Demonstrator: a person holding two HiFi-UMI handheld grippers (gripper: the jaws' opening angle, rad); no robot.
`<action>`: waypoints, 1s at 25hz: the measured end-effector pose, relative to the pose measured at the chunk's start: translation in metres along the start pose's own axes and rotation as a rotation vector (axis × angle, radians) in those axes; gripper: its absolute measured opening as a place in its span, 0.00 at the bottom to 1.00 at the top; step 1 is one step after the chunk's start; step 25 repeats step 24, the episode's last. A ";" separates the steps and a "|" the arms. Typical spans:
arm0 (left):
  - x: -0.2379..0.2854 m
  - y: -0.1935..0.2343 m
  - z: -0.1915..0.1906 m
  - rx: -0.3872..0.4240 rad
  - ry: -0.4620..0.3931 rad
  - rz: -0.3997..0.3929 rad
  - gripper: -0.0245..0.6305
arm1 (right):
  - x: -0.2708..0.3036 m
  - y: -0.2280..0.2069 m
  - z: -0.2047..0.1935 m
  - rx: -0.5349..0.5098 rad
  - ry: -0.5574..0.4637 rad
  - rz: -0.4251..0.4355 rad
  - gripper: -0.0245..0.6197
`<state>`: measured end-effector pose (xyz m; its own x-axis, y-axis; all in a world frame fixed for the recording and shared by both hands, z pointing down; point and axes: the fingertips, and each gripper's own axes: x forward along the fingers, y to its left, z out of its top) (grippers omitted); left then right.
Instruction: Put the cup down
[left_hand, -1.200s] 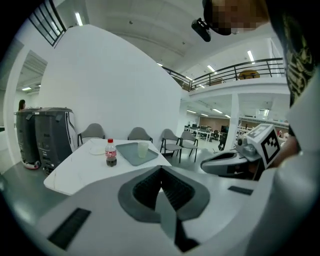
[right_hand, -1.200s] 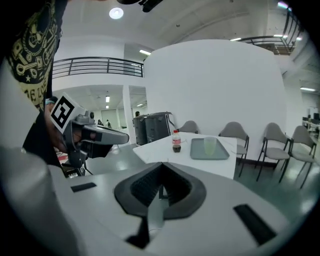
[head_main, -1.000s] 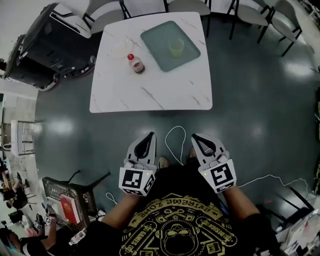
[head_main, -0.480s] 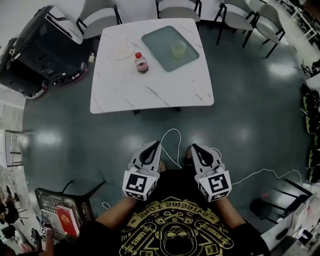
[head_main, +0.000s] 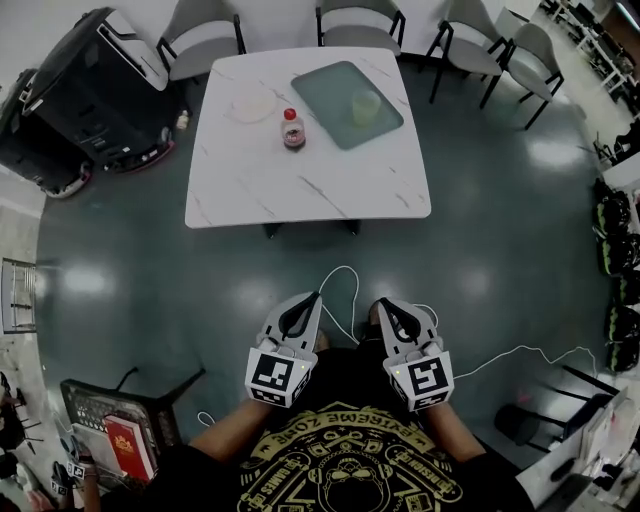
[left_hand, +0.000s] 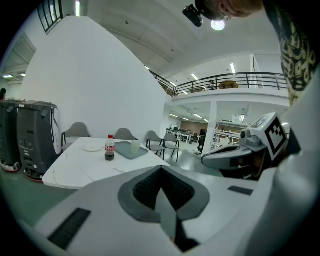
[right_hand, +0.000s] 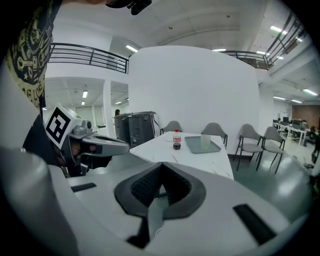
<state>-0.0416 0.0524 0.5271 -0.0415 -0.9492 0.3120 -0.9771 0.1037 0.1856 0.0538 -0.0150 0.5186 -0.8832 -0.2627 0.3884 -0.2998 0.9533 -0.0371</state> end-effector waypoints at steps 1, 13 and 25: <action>-0.003 0.000 -0.003 0.000 0.006 -0.001 0.03 | 0.001 0.003 -0.004 0.004 0.001 0.001 0.04; -0.019 0.006 -0.002 0.016 -0.009 -0.018 0.03 | -0.003 0.021 -0.008 0.033 -0.019 -0.018 0.04; -0.019 0.006 -0.002 0.009 -0.005 -0.023 0.03 | -0.006 0.017 -0.016 0.051 0.002 -0.030 0.04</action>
